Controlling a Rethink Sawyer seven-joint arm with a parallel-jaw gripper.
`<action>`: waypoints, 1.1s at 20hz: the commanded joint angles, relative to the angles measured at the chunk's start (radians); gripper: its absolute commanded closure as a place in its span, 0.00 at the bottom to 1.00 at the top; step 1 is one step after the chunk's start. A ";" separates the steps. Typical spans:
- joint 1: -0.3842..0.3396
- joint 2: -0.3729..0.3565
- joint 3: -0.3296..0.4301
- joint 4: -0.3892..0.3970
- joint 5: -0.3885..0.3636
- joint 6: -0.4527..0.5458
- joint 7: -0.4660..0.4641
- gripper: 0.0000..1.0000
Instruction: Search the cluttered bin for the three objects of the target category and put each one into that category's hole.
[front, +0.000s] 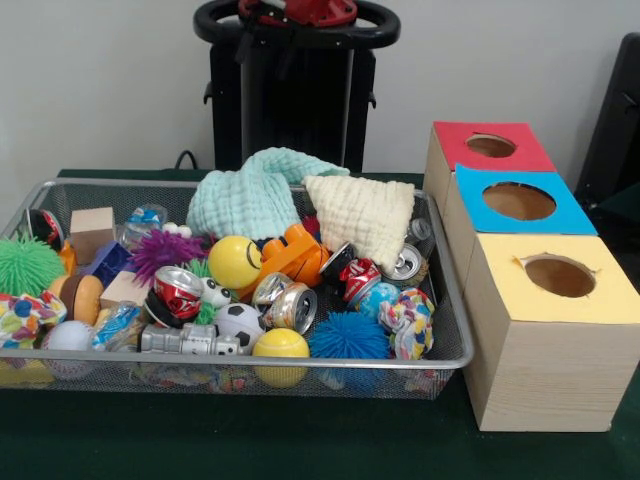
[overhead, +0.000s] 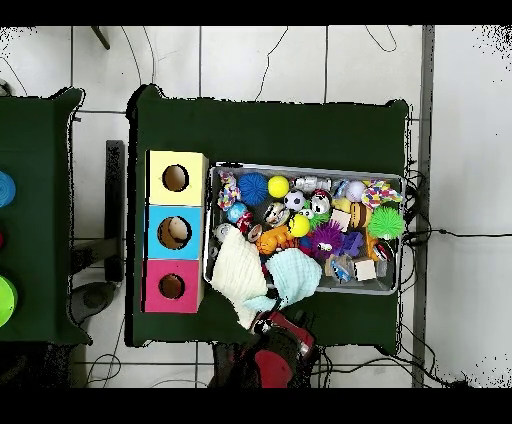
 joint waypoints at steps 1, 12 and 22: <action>0.017 -0.039 0.026 0.032 0.032 0.100 0.150 0.00; -0.426 0.259 0.179 0.163 -0.265 -0.199 0.142 0.00; -0.490 0.550 0.164 0.093 -0.428 -0.481 0.171 0.00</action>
